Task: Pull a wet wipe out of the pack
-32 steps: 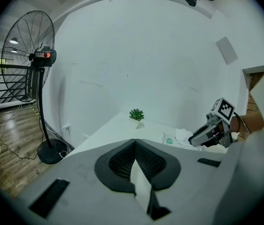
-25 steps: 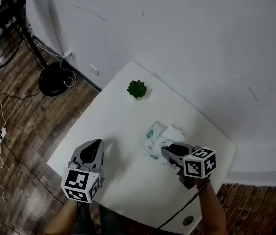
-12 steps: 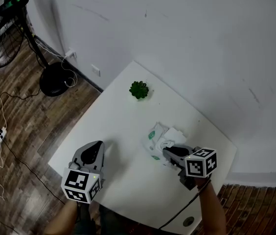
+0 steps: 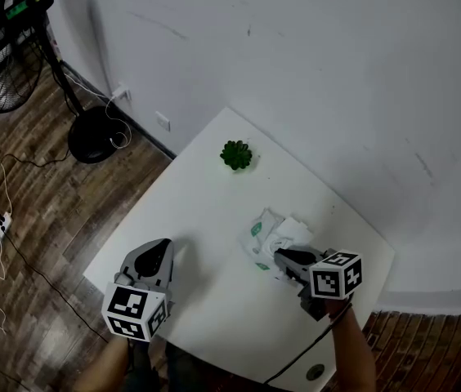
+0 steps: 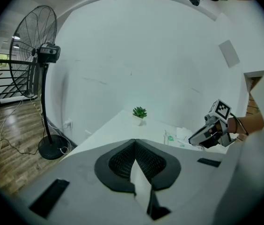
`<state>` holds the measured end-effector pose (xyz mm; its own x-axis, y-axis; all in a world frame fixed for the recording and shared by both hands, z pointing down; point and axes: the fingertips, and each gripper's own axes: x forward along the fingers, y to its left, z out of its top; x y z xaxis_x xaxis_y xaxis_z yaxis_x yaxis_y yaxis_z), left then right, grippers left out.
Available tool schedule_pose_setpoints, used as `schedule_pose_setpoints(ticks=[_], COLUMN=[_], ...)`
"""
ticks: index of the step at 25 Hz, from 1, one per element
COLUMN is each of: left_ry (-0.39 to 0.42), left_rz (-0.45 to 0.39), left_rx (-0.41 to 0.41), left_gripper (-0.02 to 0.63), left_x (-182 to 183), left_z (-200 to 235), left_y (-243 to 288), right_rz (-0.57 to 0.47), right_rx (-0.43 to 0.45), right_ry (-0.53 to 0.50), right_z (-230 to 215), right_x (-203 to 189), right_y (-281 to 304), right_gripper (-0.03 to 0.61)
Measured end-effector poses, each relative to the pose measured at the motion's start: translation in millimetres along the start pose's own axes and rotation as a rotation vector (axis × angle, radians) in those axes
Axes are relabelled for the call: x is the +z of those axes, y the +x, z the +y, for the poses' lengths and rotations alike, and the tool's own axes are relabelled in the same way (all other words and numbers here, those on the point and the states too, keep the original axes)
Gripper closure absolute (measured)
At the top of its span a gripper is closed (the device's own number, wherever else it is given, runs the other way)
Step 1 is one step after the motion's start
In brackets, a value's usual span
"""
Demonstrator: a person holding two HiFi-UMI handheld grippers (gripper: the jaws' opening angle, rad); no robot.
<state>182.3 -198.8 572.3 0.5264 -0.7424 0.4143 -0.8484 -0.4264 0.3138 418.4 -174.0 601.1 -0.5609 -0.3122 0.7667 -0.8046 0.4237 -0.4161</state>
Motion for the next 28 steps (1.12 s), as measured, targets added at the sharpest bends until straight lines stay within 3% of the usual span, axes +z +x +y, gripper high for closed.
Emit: schedule_pose_setpoints(ticks=[14,28], left_ry=[0.004,0.012], left_rz=[-0.014,-0.033], left_rx=[0.006,0.004], left_gripper=[0.611,0.611], left_x=[5,10], left_z=[4,-4], left_y=[-14,-24], right_rz=[-0.041,-0.096], right_rx=[-0.02,-0.074], right_ry=[0.046,0.028], right_z=[0,-1], right_x=[2,3], right_y=[-3,-18], right_gripper=[0.575,0.577])
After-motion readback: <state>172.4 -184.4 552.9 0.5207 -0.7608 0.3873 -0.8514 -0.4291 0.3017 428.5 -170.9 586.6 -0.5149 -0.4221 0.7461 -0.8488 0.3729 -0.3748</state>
